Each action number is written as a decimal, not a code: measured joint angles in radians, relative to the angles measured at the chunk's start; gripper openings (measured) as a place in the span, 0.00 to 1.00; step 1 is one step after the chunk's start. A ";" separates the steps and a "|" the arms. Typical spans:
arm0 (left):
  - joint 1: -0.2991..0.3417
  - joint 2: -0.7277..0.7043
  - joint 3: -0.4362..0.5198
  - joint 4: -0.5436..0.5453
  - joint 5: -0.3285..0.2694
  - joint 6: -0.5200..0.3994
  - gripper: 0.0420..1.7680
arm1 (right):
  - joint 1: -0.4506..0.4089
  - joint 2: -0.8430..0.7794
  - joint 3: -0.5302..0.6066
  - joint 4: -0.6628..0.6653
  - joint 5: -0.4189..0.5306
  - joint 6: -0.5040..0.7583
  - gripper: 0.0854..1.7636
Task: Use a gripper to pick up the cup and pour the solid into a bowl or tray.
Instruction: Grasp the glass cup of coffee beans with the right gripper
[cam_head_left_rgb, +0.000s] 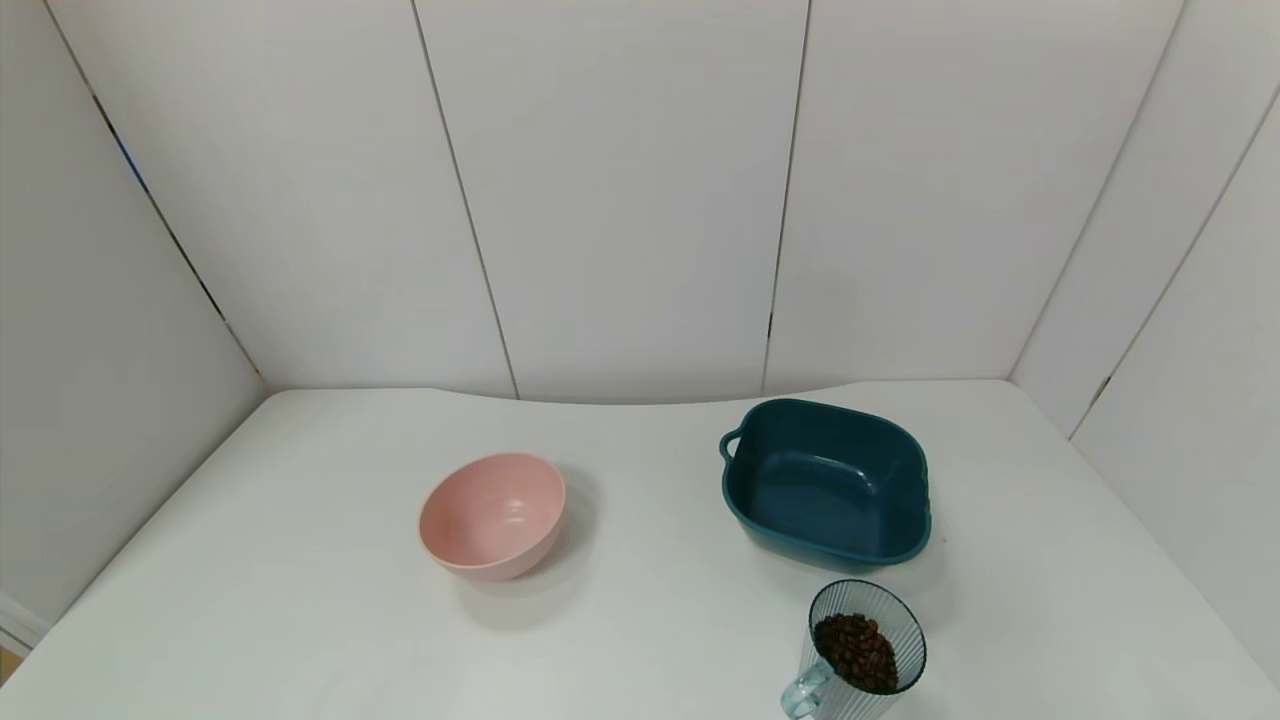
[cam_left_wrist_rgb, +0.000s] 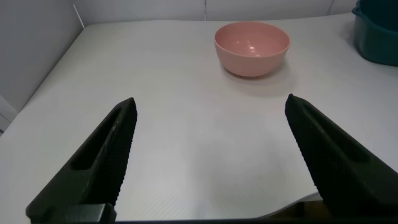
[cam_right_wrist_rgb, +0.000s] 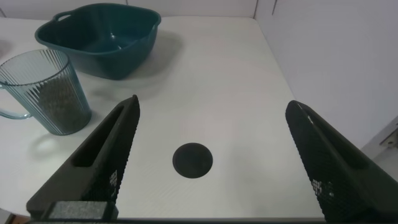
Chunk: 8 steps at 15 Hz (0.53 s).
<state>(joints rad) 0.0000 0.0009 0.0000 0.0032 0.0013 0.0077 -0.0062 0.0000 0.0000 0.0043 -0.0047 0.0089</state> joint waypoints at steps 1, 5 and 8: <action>0.000 0.000 0.000 0.000 0.000 0.000 0.97 | 0.000 0.000 0.000 0.000 0.000 0.000 0.97; 0.000 0.000 0.000 0.000 0.000 0.000 0.97 | 0.000 0.000 0.000 0.000 0.000 -0.008 0.97; 0.000 0.000 0.000 0.000 0.000 0.000 0.97 | 0.000 0.000 -0.005 0.007 0.000 -0.015 0.97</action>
<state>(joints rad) 0.0000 0.0009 0.0000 0.0032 0.0013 0.0077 -0.0066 0.0000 -0.0051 0.0109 -0.0043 -0.0062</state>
